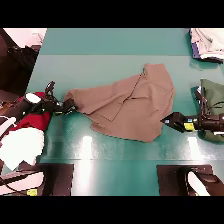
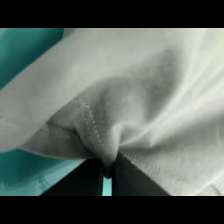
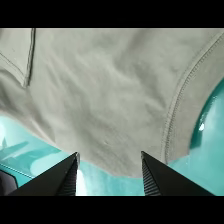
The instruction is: Fold the shirts.
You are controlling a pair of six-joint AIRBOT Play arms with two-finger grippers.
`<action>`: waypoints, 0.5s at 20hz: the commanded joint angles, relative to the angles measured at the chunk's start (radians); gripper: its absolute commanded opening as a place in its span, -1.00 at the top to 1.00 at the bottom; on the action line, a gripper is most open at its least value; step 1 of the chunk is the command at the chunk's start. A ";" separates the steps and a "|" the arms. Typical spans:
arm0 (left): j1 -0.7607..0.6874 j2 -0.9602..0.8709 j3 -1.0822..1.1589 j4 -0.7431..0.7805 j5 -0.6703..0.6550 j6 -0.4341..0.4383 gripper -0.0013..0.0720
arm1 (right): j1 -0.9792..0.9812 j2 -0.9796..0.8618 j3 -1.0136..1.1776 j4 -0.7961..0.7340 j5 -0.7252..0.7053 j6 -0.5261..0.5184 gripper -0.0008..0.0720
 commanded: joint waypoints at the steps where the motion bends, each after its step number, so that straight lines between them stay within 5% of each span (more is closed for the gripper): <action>1: 0.000 0.001 0.072 -0.005 -0.055 0.035 0.89 | -0.001 -0.040 -0.002 -0.067 0.059 0.027 -0.22; 6: 0.000 0.001 0.286 -0.008 -0.237 0.096 0.89 | 0.002 -0.233 -0.002 -0.088 0.062 0.032 -0.22; 10: 0.000 0.001 0.356 -0.010 -0.278 0.095 0.89 | 0.014 -0.392 -0.001 0.048 -0.004 -0.035 -0.22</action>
